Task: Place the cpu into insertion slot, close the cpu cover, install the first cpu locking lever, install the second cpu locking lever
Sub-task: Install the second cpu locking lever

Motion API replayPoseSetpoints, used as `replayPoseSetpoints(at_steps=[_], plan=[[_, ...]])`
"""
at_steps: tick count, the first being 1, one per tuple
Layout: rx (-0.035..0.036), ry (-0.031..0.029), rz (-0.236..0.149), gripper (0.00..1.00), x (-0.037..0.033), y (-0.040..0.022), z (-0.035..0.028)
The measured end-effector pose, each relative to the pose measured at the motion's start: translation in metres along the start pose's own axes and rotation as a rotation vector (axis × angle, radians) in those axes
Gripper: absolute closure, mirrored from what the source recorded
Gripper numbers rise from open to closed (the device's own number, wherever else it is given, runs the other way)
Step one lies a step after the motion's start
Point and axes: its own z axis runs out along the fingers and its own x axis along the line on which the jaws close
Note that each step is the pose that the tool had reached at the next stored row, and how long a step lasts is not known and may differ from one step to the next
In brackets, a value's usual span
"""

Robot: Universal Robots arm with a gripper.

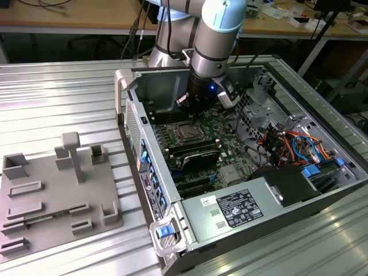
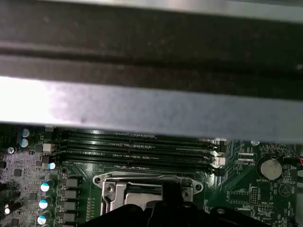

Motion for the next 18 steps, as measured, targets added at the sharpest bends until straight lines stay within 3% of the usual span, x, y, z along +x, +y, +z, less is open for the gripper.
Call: replayPoseSetpoints(at_steps=[4,5,6,7,8,14,18], plan=[[-0.0001,0.0001,0.0,0.89,0.0,-0.0005,0.0],[-0.0001,0.0021,0.0,0.89,-0.0016,-0.0004,-0.0102],[0.0007,0.0037,0.006,0.89,-0.0015,-0.0104,-0.0149],[0.0009,0.0037,0.01,0.89,-0.001,-0.0172,-0.0154],[0.0011,0.0037,0.01,0.89,-0.0009,-0.0189,-0.0155],[0.0009,0.0041,0.01,0.89,-0.0022,-0.0198,-0.0159],[0.0013,0.0066,0.011,0.89,-0.0067,-0.0202,-0.0158]])
